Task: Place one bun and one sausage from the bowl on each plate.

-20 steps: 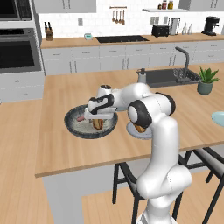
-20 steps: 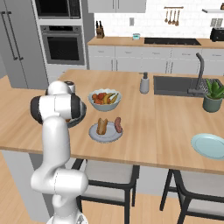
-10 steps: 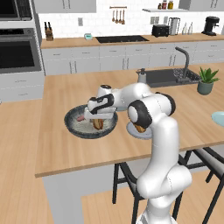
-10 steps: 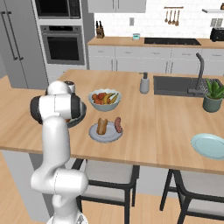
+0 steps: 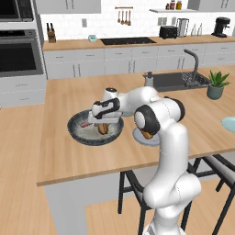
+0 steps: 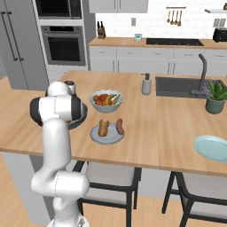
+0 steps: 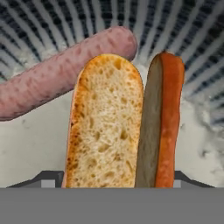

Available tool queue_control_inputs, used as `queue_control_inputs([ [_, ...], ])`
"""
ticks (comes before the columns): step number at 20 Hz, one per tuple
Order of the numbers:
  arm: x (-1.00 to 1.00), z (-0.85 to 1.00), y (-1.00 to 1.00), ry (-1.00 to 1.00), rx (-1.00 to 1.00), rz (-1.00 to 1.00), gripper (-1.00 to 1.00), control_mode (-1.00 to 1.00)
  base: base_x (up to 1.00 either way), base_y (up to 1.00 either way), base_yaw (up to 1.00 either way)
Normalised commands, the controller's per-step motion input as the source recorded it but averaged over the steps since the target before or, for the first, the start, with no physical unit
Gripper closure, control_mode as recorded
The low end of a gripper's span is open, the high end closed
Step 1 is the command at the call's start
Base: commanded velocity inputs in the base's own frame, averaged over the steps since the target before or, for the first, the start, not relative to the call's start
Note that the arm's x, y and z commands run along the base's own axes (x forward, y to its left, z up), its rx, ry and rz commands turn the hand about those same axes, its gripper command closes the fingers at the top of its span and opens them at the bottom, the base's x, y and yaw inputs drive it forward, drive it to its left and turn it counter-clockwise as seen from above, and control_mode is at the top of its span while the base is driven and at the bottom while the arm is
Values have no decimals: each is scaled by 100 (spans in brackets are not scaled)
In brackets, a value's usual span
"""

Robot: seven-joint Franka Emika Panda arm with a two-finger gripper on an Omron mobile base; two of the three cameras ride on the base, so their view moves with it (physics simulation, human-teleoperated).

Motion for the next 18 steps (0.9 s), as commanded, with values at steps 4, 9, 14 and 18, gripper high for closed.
queue_control_inputs([
  [4, -34, 68, -11, -10, -5, 0, 100, -100, 0, 0, 0],
  [9, -86, 56, -39, -1, -2, 0, 100, -100, 0, 0, 0],
  [14, -67, 69, -69, 2, 0, 0, 100, -100, 0, 0, 0],
  [18, -61, 70, -49, 13, -2, 0, 100, -100, 0, 0, 0],
])
